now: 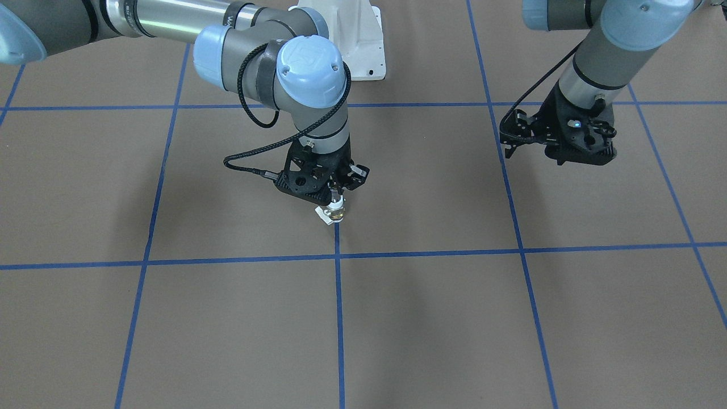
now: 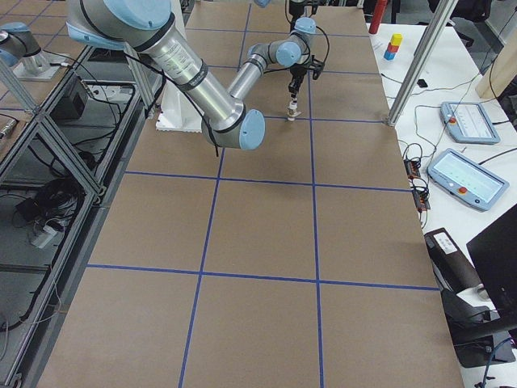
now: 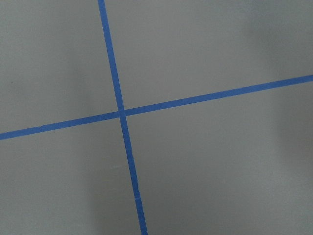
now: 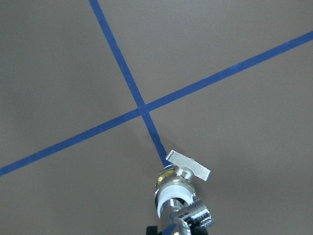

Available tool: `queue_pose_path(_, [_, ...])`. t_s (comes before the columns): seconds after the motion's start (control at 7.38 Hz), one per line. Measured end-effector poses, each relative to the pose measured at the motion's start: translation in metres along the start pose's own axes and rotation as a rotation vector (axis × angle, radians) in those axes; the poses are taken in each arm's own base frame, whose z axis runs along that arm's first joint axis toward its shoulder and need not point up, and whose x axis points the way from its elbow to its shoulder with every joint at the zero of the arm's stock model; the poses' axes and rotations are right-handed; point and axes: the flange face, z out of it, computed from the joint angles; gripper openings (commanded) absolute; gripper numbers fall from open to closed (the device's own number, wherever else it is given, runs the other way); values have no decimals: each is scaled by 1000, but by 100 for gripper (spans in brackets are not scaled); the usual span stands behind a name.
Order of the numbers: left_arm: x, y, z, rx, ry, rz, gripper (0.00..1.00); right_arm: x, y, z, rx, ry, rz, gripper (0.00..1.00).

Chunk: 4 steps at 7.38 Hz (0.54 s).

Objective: Assemble PPR valve and pipe with both arms
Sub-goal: 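Lower the fitting onto the valve top and press it down with the right gripper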

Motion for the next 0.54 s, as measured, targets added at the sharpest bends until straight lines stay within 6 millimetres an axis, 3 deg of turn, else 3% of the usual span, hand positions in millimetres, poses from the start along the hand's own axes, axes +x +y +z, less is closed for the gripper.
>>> queue_pose_path(0.54, [0, 0, 0, 0, 0, -1, 99, 0, 2, 1, -6, 14, 5, 0])
